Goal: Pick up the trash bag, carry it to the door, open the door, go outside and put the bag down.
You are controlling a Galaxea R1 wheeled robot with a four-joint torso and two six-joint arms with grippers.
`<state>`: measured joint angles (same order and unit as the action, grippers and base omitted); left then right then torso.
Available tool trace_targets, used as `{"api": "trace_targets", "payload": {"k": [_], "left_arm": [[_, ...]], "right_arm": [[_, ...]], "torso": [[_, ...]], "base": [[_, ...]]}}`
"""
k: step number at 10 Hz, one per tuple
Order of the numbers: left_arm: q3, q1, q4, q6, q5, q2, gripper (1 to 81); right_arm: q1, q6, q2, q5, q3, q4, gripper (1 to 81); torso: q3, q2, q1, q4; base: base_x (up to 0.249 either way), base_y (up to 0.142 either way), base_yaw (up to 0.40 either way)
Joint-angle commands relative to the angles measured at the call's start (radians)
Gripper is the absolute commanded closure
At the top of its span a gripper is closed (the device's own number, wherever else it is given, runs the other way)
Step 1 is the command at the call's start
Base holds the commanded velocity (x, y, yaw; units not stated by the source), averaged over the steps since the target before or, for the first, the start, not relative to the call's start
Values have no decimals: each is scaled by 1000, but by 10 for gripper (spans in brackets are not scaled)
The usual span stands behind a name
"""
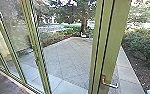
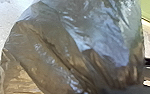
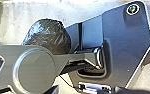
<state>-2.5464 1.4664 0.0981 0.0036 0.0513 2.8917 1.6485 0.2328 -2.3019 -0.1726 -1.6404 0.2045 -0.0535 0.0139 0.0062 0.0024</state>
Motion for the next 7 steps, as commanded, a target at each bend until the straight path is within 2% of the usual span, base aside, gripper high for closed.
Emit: {"api": "trace_targets", "payload": {"k": [1,5,7], "left_arm": [[3,-45,3,4,52,-3,811],[3,-45,-3,4,52,6,811],[3,-45,-8,4,53,6,811]], "right_arm": [[-18,0,220,-16,211,-11,10],[-86,0,391,-18,395,-27,10],[-126,0,506,-16,517,-25,10]], "torso": [[0,0,0,0],[0,0,0,0],[0,0,0,0]], "base": [[0,0,0],[0,0,0],[0,0,0]]}}
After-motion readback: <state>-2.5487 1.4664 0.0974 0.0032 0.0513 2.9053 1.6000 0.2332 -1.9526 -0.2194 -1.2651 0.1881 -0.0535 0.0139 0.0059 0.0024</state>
